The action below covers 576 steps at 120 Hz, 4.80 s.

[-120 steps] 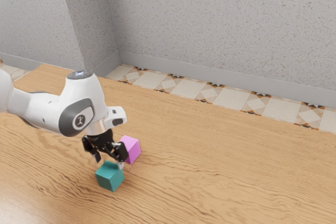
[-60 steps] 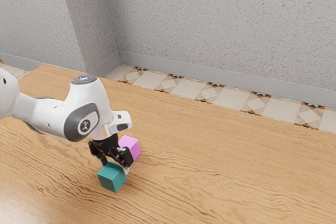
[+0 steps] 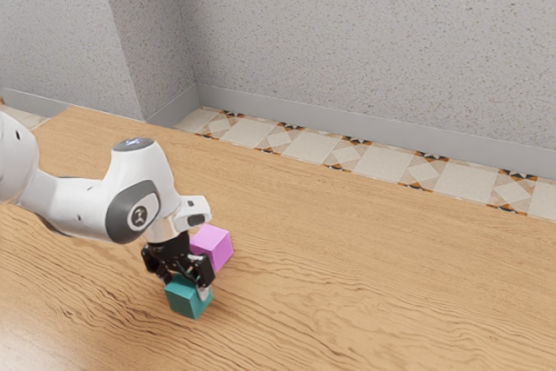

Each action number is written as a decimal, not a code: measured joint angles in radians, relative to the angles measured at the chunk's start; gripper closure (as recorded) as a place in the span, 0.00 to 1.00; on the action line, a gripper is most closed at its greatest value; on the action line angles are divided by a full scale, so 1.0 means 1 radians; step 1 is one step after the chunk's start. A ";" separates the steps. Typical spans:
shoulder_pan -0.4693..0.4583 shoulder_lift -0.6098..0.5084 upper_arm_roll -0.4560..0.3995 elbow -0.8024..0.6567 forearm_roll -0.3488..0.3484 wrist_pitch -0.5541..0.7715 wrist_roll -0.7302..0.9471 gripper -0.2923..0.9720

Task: Pick up the blue block with one arm, and put the blue block on the pink block with one arm

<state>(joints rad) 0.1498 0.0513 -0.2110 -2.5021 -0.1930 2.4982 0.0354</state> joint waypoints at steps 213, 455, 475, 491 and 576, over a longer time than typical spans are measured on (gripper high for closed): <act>-0.011 0.154 0.074 0.460 0.140 -0.333 0.010 0.51; -0.018 0.175 0.075 0.480 0.154 -0.317 -0.017 0.50; -0.023 0.175 0.075 0.480 0.152 -0.316 -0.014 0.50; -0.024 0.176 0.075 0.480 0.151 -0.312 -0.012 0.50; -0.030 -0.267 0.080 0.496 0.129 -0.524 0.048 0.24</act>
<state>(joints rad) 0.1195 -0.2156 -0.1308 -2.0058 -0.0635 1.9740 0.0831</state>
